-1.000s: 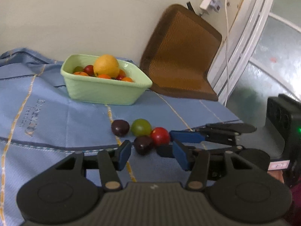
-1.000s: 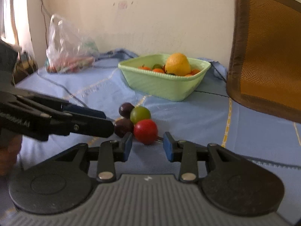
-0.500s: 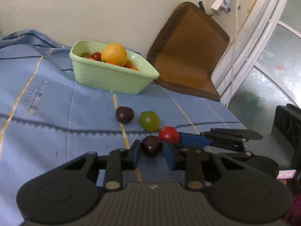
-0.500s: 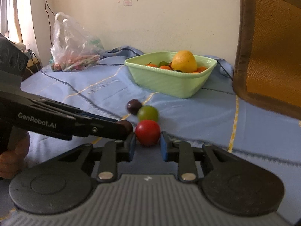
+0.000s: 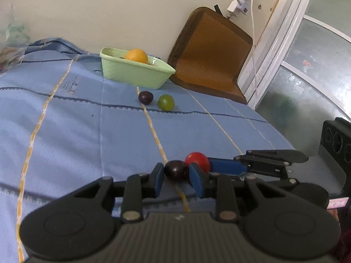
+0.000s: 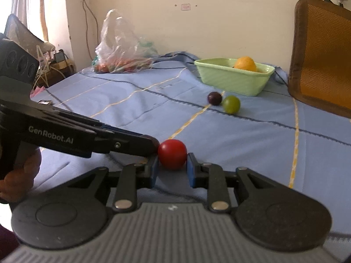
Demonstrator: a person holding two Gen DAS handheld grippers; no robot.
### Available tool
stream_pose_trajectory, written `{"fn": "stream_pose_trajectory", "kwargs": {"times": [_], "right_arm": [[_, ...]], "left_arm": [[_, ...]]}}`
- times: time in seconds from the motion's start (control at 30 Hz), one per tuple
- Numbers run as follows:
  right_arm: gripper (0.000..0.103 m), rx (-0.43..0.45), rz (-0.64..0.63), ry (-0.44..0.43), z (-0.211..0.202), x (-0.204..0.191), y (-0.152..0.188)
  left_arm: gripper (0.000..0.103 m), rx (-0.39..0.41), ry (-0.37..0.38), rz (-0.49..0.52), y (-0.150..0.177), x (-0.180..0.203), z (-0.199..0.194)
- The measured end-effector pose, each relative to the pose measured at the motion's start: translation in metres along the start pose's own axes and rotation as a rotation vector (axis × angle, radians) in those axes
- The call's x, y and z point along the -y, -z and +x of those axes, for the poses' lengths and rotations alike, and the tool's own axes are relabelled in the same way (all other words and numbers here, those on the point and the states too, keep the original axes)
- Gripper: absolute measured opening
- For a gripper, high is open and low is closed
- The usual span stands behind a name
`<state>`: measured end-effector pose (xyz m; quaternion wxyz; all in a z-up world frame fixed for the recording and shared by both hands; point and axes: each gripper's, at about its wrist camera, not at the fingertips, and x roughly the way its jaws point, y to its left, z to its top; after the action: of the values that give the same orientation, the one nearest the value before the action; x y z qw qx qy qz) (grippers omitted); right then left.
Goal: Organize fruits
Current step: 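Grasp a dark purple tomato with the left gripper while the right grasps a red tomato, then release the dark tomato into the basket with the left gripper while the right releases the red one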
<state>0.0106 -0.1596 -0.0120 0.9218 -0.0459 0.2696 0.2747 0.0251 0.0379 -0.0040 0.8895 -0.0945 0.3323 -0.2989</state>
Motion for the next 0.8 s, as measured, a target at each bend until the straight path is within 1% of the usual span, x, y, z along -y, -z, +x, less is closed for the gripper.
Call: {"fn": "stream_pose_trajectory", "kwargs": {"times": [0.17, 0.23, 0.33, 0.43, 0.5, 0.63, 0.8], "right_arm": [[0.030, 0.015, -0.039, 0.047, 0.001, -0.013, 0.006], [0.030, 0.021, -0.032, 0.052, 0.000, -0.013, 0.008], [0.030, 0.024, -0.016, 0.056, -0.001, -0.014, 0.008], [0.030, 0.031, 0.016, 0.047, -0.003, -0.012, 0.006], [0.030, 0.053, 0.026, 0.049, -0.007, -0.011, 0.000], [0.030, 0.122, 0.006, 0.072, -0.012, -0.006, -0.018], [0.030, 0.182, 0.012, 0.101, 0.004, 0.021, -0.046]], "left_arm": [[0.029, 0.006, -0.010, -0.009, 0.003, -0.002, 0.000], [0.027, 0.007, -0.010, -0.012, 0.004, -0.002, 0.000], [0.027, 0.009, -0.007, -0.023, 0.003, -0.001, -0.001], [0.026, 0.029, -0.003, -0.026, -0.002, 0.003, -0.005], [0.027, 0.054, -0.001, -0.014, -0.011, 0.006, -0.009], [0.027, 0.103, -0.008, 0.022, -0.039, 0.013, -0.009], [0.027, 0.140, -0.042, 0.050, -0.082, 0.010, 0.015]]}}
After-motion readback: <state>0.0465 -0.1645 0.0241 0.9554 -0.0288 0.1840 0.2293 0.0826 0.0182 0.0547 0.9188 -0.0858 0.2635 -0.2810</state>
